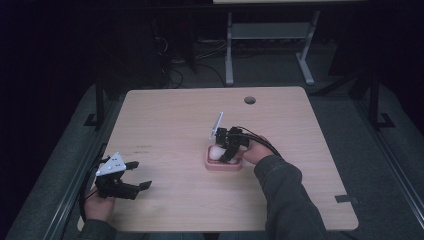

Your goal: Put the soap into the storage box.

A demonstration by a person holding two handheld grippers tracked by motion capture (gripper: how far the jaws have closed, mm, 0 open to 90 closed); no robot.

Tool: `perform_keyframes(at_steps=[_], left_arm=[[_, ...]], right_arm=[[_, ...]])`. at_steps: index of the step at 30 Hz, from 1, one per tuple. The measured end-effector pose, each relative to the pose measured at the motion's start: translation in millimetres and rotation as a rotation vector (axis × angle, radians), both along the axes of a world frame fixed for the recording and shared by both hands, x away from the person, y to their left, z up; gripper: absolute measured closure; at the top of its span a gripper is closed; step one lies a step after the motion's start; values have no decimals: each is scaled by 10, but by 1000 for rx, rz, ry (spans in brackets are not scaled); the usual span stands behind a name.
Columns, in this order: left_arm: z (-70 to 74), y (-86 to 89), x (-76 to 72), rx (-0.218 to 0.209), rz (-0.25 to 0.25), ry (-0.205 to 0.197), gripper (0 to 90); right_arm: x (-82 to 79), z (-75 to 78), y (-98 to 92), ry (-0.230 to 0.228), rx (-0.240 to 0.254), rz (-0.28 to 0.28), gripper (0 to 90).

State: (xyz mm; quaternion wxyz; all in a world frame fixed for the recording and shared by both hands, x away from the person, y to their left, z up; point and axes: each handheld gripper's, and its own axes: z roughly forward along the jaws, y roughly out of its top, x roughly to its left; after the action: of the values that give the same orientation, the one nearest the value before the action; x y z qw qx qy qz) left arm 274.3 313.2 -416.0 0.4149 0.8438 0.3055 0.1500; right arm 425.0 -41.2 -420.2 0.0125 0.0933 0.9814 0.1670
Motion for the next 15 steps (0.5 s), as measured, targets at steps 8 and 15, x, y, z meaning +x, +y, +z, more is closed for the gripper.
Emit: perform_keyframes(at_steps=[8, 15], left_arm=[[1, -2, -2, 0, 0, -3, 148], [-3, -6, 1, 2, -2, -3, 148]], right_arm=[[-6, 100, -39, -23, 58, -20, 416], [-10, 117, -87, -3, 62, -49, 368]])
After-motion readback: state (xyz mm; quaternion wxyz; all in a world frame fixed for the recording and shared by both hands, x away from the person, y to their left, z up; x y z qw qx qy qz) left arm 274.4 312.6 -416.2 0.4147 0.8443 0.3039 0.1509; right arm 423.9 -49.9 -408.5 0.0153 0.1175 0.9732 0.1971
